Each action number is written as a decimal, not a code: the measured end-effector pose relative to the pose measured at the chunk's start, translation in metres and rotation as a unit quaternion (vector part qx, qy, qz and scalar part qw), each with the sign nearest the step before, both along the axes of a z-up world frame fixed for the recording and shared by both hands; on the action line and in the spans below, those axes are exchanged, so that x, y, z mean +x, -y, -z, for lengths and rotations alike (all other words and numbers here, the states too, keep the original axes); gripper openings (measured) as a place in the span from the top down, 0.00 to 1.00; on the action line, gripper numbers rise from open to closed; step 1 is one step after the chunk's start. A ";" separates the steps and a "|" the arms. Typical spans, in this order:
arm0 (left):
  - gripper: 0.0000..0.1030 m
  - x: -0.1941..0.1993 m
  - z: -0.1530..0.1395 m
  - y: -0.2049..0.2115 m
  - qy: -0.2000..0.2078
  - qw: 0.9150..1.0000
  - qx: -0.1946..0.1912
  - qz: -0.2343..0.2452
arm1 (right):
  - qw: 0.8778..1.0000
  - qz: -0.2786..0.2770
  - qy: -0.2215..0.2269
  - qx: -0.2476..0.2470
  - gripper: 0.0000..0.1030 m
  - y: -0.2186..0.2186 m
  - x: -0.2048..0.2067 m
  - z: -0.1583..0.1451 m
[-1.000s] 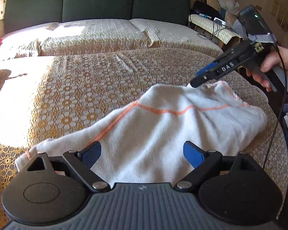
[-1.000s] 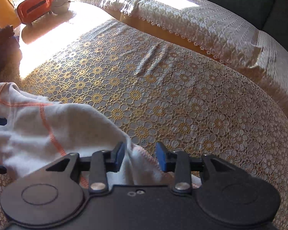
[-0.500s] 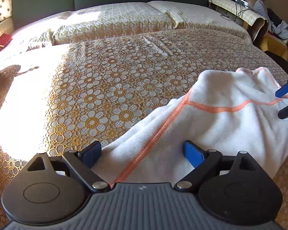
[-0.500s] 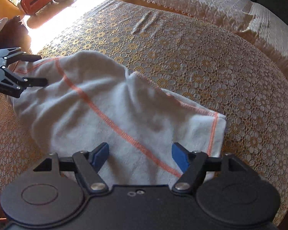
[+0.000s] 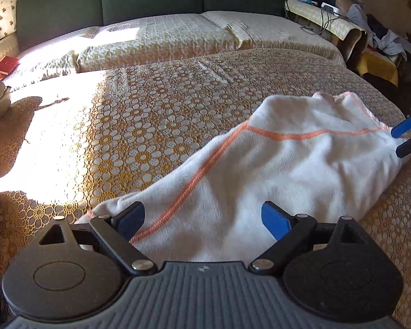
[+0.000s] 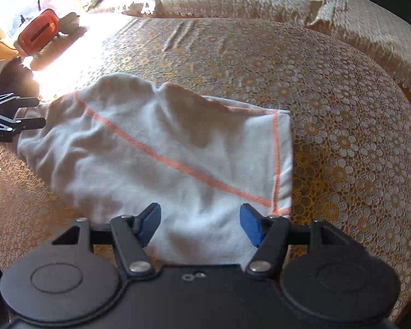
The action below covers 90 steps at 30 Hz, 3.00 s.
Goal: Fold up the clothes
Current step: 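Smooth the folded cloth with both grippers open, then grasp the cloth end with the right gripper and lift it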
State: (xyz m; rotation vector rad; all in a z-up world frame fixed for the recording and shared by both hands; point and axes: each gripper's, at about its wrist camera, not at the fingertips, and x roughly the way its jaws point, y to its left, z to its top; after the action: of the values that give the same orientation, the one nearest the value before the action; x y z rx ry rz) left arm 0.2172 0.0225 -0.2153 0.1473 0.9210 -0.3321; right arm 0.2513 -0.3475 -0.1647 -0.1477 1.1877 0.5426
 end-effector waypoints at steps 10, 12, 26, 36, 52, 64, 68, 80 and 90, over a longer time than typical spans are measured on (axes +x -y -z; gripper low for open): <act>0.12 -0.016 0.014 -0.024 -0.016 1.000 0.011 0.014 | 0.998 0.010 -0.022 -0.064 0.00 0.014 -0.013 0.028; 0.12 -0.016 0.003 -0.024 -0.002 1.000 0.002 0.015 | 0.998 0.022 -0.013 -0.057 0.00 0.016 -0.016 0.021; 0.11 0.046 0.022 -0.026 -0.035 0.999 0.011 -0.021 | 0.999 0.007 0.001 -0.036 0.00 -0.023 0.013 0.028; 0.11 0.000 -0.022 -0.033 0.024 0.999 -0.043 -0.015 | 0.991 0.127 0.032 0.014 0.00 0.033 -0.020 -0.006; 0.11 -0.044 -0.016 0.112 0.056 0.985 -0.053 0.152 | 0.826 0.505 -0.077 0.238 0.00 0.097 -0.072 0.044; 0.71 0.003 -0.001 0.141 0.026 0.991 -0.050 0.118 | 0.744 0.599 -0.091 0.282 0.00 0.089 -0.066 0.064; 0.71 0.006 0.007 0.146 0.018 0.992 -0.050 0.114 | 0.748 0.604 -0.078 0.263 0.00 0.084 -0.060 0.062; 0.71 0.005 0.021 0.144 0.005 0.994 -0.056 0.098 | 0.797 0.565 0.017 0.211 0.00 0.058 -0.057 0.035; 0.71 0.001 0.023 0.139 0.008 0.994 -0.072 0.084 | 0.863 0.455 0.128 0.177 0.00 -0.007 -0.046 -0.037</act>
State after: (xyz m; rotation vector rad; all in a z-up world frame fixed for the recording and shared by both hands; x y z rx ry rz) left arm 0.2183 -0.1166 -0.2382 0.0945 0.8667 -0.5509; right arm 0.2050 -0.3404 -0.1273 0.6254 0.7544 -0.1108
